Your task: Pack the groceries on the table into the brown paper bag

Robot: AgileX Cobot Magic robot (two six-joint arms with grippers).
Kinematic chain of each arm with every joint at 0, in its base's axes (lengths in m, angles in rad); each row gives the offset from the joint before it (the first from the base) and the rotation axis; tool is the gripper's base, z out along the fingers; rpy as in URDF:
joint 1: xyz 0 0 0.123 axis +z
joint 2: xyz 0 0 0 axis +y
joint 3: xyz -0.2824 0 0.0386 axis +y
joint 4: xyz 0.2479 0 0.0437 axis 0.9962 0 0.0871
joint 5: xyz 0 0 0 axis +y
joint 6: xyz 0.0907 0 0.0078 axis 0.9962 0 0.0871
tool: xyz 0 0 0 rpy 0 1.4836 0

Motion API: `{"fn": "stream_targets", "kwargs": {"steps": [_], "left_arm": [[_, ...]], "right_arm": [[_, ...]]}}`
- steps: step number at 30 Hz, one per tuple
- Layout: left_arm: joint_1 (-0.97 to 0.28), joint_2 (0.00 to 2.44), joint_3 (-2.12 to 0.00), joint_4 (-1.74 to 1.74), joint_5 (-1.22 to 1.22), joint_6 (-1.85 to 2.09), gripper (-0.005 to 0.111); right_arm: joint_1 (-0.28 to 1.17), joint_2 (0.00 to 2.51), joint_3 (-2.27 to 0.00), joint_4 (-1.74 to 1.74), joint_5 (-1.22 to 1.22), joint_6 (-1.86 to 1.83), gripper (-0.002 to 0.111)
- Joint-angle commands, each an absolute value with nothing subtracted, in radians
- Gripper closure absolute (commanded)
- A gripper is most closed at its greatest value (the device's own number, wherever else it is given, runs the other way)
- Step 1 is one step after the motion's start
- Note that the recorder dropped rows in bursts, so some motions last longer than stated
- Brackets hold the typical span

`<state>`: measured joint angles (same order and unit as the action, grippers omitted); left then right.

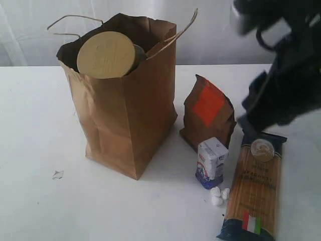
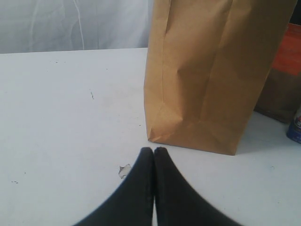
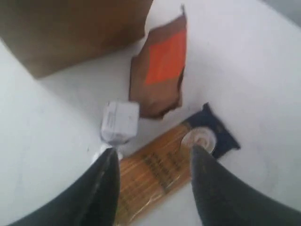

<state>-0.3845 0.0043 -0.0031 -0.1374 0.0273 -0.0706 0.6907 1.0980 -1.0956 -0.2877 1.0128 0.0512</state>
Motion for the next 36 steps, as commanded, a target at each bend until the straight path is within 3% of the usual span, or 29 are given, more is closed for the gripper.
{"fn": "stream_targets", "kwargs": {"steps": [1, 11, 26, 36], "left_arm": [[-0.383, 0.0, 0.0, -0.136, 0.027, -0.072, 0.107], [-0.383, 0.0, 0.0, -0.136, 0.027, -0.072, 0.107], [-0.383, 0.0, 0.0, -0.136, 0.027, -0.072, 0.107], [-0.383, 0.0, 0.0, -0.136, 0.027, -0.072, 0.107]], "right_arm": [[0.685, 1.077, -0.919, -0.154, 1.002, 0.046, 0.068], [0.685, 1.198, -0.723, 0.007, 0.765, -0.045, 0.07], [0.685, 1.572, -0.72, -0.023, 0.513, -0.047, 0.07], [0.626, 1.618, -0.725, -0.06, 0.482, -0.047, 0.07]]}}
